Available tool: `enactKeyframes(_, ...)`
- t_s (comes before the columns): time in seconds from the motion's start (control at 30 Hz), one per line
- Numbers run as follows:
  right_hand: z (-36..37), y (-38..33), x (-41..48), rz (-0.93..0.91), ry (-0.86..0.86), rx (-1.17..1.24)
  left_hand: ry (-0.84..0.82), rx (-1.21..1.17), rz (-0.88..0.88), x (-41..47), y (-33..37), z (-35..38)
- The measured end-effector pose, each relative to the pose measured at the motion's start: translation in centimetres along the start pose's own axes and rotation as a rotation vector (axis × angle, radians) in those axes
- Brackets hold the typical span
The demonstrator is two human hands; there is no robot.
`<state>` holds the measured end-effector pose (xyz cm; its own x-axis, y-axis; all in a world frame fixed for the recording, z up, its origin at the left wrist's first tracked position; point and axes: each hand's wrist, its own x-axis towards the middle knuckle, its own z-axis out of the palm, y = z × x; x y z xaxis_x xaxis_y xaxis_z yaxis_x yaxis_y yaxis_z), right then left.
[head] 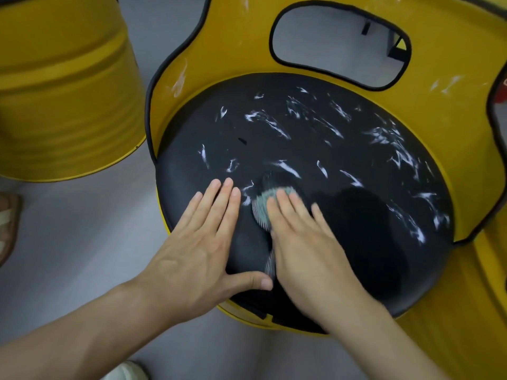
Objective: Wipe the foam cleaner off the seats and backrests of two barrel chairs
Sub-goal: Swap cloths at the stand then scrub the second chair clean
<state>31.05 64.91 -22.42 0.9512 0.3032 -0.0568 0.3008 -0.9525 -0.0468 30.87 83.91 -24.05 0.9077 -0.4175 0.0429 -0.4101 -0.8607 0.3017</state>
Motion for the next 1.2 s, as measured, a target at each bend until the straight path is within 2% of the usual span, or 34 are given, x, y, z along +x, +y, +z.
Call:
enactKeyframes(0.17, -1.1, 0.4, 4.9, 0.056, -0.003, -0.001, -0.016, 0.041, -0.006, 0.1, 0.0, 0.2)
enactKeyframes(0.33, 0.2, -0.1, -3.4, -0.023, 0.001, 0.015, -0.019, 0.023, -0.008, 0.0, 0.1, -0.1)
enactKeyframes(0.43, 0.8, 0.1, -5.4, -0.065, -0.032, 0.028, -0.023, 0.019, -0.008, 0.0, 0.2, -0.1)
enactKeyframes(0.63, -1.1, 0.3, 2.0, -0.022, -0.093, -0.012, -0.02, 0.021, -0.011, 0.1, 0.0, 0.0)
enactKeyframes(0.77, -1.4, 0.5, 6.1, 0.046, -0.033, -0.014, -0.039, 0.043, -0.022, 0.1, 0.1, 0.0)
enactKeyframes(1.03, 0.2, 0.7, -4.9, -0.065, -0.057, 0.007, -0.039, 0.034, -0.023, 0.1, 0.2, -0.1)
enactKeyframes(1.2, -0.6, 0.6, -1.6, -0.063, -0.093, -0.005, -0.03, 0.031, -0.017, 0.2, 0.1, 0.1)
